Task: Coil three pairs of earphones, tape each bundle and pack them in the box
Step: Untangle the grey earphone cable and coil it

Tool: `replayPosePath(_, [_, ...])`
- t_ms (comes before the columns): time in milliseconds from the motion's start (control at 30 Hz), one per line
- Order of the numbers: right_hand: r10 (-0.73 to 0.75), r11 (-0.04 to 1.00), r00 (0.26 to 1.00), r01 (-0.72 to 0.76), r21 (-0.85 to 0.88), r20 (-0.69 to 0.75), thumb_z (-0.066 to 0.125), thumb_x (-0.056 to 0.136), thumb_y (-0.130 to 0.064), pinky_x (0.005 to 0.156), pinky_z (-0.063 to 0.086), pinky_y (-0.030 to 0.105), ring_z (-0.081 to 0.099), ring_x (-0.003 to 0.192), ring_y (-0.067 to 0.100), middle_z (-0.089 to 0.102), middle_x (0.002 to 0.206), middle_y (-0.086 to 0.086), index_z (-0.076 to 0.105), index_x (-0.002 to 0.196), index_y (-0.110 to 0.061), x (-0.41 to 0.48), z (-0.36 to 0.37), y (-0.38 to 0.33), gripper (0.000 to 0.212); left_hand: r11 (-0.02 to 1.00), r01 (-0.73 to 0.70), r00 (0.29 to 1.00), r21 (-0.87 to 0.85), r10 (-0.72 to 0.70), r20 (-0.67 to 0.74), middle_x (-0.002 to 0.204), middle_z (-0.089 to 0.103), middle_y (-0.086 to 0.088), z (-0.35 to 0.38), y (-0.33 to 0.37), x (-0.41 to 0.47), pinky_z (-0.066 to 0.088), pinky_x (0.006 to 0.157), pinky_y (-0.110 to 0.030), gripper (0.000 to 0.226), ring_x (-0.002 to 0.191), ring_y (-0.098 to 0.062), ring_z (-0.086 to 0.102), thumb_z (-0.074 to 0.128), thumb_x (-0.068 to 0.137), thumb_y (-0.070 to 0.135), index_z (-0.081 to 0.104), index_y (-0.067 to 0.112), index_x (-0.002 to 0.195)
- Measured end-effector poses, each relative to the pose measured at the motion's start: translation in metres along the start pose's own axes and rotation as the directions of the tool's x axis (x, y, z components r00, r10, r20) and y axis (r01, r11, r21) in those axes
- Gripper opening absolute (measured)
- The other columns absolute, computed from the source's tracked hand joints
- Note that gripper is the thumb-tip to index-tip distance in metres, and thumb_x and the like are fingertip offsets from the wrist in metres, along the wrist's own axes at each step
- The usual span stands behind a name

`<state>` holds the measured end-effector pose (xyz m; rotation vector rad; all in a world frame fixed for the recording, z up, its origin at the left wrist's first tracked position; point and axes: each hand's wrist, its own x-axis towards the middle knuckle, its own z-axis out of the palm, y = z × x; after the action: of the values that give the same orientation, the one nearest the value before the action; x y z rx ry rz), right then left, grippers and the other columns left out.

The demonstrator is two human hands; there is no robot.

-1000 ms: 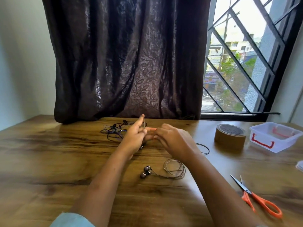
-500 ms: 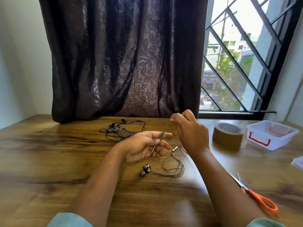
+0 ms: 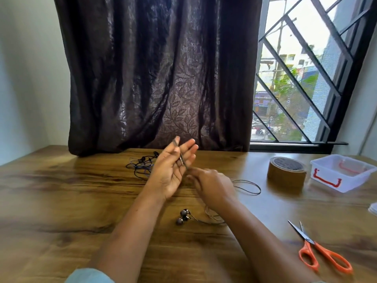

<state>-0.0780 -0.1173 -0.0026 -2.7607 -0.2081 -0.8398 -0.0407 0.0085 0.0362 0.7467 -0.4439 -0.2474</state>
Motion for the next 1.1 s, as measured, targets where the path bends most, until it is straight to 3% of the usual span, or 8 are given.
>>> replayPosePath(133, [-0.129, 0.991, 0.987, 0.125, 0.045, 0.101, 0.042, 0.098, -0.043, 0.062, 0.040, 0.027, 0.063, 0.088, 0.019, 0.067, 0.098, -0.005, 0.059, 0.101, -0.028, 0.000, -0.002, -0.007, 0.023, 0.957, -0.083, 0.984, 0.278, 0.124, -0.131, 0.117, 0.064, -0.008, -0.020, 0.000, 0.009, 0.041, 0.103, -0.032, 0.045, 0.121, -0.020, 0.054, 0.026, 0.103, 0.006, 0.029, 0.019, 0.145])
replayPosePath(200, [-0.162, 0.987, 0.980, 0.161, 0.016, 0.119, 0.042, 0.098, -0.042, 0.062, 0.038, 0.027, 0.063, 0.088, 0.020, 0.066, 0.099, -0.005, 0.058, 0.101, -0.028, 0.000, -0.008, -0.003, 0.020, 0.810, -0.086, 0.980, 0.580, 0.172, -0.096, 0.126, 0.059, 0.004, -0.030, 0.000, 0.012, 0.022, 0.114, -0.030, 0.042, 0.133, -0.009, 0.037, 0.029, 0.103, 0.009, 0.040, 0.027, 0.140])
replayPosePath(333, [-0.162, 0.986, 0.984, 0.159, -0.045, -0.072, 0.038, 0.096, -0.049, 0.057, 0.034, 0.026, 0.063, 0.076, 0.017, 0.065, 0.089, -0.007, 0.060, 0.094, -0.028, 0.005, -0.024, 0.015, 0.031, 0.590, 0.002, 0.999, 0.808, 0.039, -0.031, 0.103, 0.067, 0.014, -0.030, 0.001, 0.006, 0.030, 0.104, -0.023, 0.050, 0.114, -0.004, 0.054, 0.031, 0.103, 0.011, 0.018, 0.016, 0.150])
replayPosePath(500, [-0.025, 0.999, 0.950, 0.016, -0.034, -0.311, 0.046, 0.096, -0.045, 0.055, 0.037, 0.025, 0.065, 0.070, 0.021, 0.065, 0.089, -0.008, 0.062, 0.098, -0.028, 0.002, -0.038, 0.037, 0.023, 0.683, 0.186, 0.891, 0.706, -0.420, 0.172, 0.091, 0.072, -0.005, 0.005, 0.001, -0.015, 0.055, 0.077, -0.019, 0.036, 0.083, -0.016, 0.070, 0.031, 0.101, 0.007, 0.046, 0.012, 0.133])
replayPosePath(700, [0.142, 0.989, 0.964, -0.131, 0.061, -0.224, 0.037, 0.099, -0.044, 0.060, 0.038, 0.031, 0.063, 0.085, 0.027, 0.066, 0.095, -0.005, 0.059, 0.102, -0.030, 0.004, -0.033, 0.040, 0.026, 0.806, 0.366, 0.767, 0.466, -0.545, 0.339, 0.080, 0.069, -0.007, 0.005, 0.017, -0.021, 0.056, 0.074, -0.024, 0.039, 0.072, -0.016, 0.067, 0.041, 0.092, 0.008, 0.049, 0.009, 0.130])
replayPosePath(800, [0.139, 0.990, 0.982, -0.134, 0.050, -0.128, 0.038, 0.099, -0.038, 0.062, 0.041, 0.034, 0.063, 0.089, 0.030, 0.068, 0.097, 0.000, 0.057, 0.103, -0.028, 0.004, -0.023, 0.035, 0.022, 0.872, 0.319, 0.827, 0.371, -0.447, 0.342, 0.086, 0.071, -0.004, 0.007, 0.013, -0.020, 0.056, 0.070, -0.022, 0.042, 0.072, -0.013, 0.067, 0.040, 0.091, 0.010, 0.048, 0.012, 0.132])
replayPosePath(933, [0.083, 0.997, 0.996, -0.083, -0.010, 0.044, 0.035, 0.100, -0.037, 0.061, 0.037, 0.030, 0.065, 0.092, 0.029, 0.069, 0.103, 0.002, 0.056, 0.114, -0.030, 0.001, -0.009, 0.020, 0.026, 0.977, 0.133, 0.973, 0.168, -0.161, 0.165, 0.102, 0.073, -0.004, 0.009, 0.005, -0.009, 0.058, 0.078, -0.027, 0.041, 0.087, -0.017, 0.071, 0.029, 0.099, 0.008, 0.041, 0.016, 0.137])
replayPosePath(1100, [-0.048, 0.999, 0.993, 0.049, -0.004, 0.107, 0.033, 0.102, -0.043, 0.059, 0.033, 0.028, 0.065, 0.084, 0.027, 0.069, 0.093, 0.002, 0.054, 0.105, -0.023, 0.000, -0.006, -0.003, 0.029, 0.976, -0.065, 0.994, 0.206, 0.082, -0.074, 0.111, 0.067, -0.001, -0.008, 0.005, 0.005, 0.043, 0.103, -0.033, 0.045, 0.118, -0.023, 0.058, 0.024, 0.103, 0.007, 0.028, 0.017, 0.147])
